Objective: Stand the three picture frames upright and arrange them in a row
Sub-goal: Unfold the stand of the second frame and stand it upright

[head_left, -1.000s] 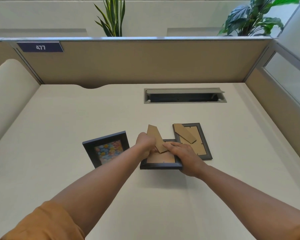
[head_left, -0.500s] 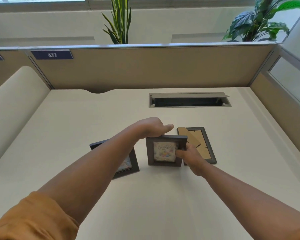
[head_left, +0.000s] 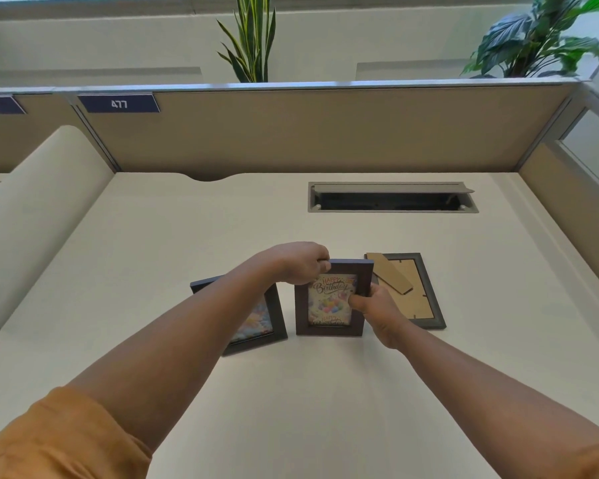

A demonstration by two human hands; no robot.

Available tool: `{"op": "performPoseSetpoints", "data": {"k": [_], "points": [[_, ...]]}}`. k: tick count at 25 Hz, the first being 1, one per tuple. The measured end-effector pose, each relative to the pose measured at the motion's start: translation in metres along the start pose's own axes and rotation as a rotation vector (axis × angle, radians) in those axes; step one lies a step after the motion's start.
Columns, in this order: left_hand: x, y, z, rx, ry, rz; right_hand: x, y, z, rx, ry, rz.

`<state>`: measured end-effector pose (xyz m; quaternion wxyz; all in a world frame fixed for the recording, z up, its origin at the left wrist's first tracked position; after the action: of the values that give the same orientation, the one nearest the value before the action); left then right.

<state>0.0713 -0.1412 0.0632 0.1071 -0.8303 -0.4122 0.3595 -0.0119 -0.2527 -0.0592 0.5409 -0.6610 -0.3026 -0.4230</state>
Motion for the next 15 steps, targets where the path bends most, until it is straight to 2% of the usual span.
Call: {"op": "performPoseSetpoints", "data": {"k": [8, 15], "points": [[-0.001, 0.001, 0.011, 0.020, -0.033, 0.045, -0.002, 0.004, -0.012, -0.041, 0.012, 0.006], [-0.002, 0.003, 0.014, 0.113, -0.113, 0.069, -0.011, 0.002, -0.007, 0.018, 0.010, 0.024]]}}
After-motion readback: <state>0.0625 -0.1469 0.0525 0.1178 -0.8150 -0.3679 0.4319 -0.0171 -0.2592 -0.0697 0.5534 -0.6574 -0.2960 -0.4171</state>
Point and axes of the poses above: each hand's wrist, its own y-axis towards the middle knuckle, its own z-axis out of the palm, x = y × z, the point moved 10 cm from there along y, towards the middle knuckle, and after that the axes turned 10 degrees about -y, right-handed, at the moved point
